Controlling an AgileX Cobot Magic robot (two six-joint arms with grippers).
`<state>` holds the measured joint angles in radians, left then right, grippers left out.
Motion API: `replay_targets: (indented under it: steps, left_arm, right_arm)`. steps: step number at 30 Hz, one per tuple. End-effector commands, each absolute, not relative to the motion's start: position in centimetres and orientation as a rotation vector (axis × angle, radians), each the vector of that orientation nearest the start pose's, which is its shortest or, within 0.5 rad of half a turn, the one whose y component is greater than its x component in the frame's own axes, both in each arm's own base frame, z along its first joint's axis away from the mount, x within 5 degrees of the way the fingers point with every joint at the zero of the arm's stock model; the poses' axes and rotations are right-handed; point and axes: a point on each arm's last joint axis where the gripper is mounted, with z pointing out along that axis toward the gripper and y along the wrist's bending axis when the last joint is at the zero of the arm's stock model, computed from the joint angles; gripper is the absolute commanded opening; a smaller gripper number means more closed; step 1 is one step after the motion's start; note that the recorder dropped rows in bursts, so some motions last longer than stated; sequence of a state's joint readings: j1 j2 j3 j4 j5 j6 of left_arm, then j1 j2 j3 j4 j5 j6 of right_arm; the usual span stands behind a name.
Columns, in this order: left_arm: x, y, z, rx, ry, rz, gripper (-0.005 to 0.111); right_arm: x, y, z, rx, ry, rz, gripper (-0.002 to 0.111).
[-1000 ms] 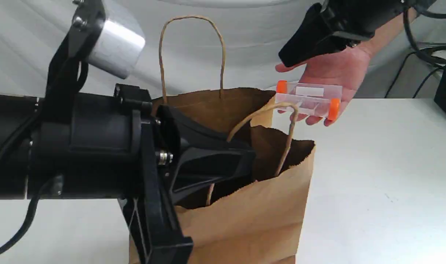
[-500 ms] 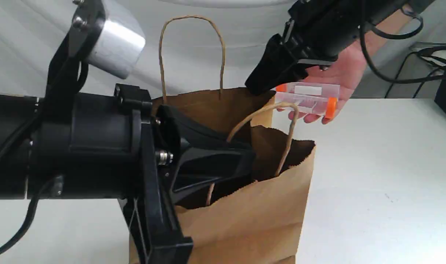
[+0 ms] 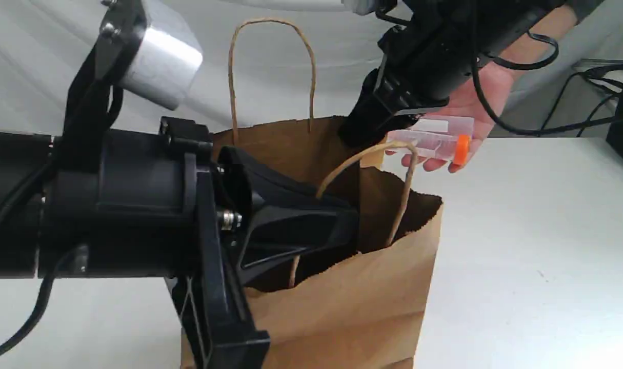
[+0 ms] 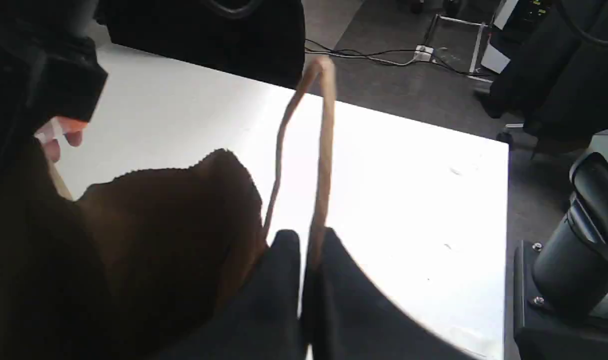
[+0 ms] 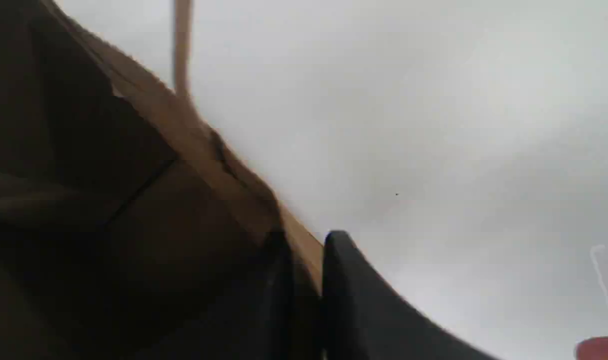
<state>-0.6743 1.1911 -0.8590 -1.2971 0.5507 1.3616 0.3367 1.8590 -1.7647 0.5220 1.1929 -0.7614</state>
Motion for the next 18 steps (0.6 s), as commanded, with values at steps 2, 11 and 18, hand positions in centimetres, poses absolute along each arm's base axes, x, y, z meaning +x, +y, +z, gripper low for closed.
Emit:
replay_targets:
  steps: [2, 11, 18]
  left_arm:
    - [16.7, -19.5, 33.1, 1.096, 1.702, -0.892, 0.000]
    - [16.4, -19.2, 34.1, 1.139, 1.683, -0.986, 0.000]
    - [17.0, -18.1, 36.3, 1.133, 1.650, -1.067, 0.000]
  right_arm:
    - [36.6, 17.4, 32.9, -1.215, 2.314, 0.590, 0.000]
    - [36.6, 18.1, 34.5, -1.054, 2.348, 0.777, 0.000]
    - [38.3, 16.3, 36.2, -0.831, 2.386, 0.791, 0.000]
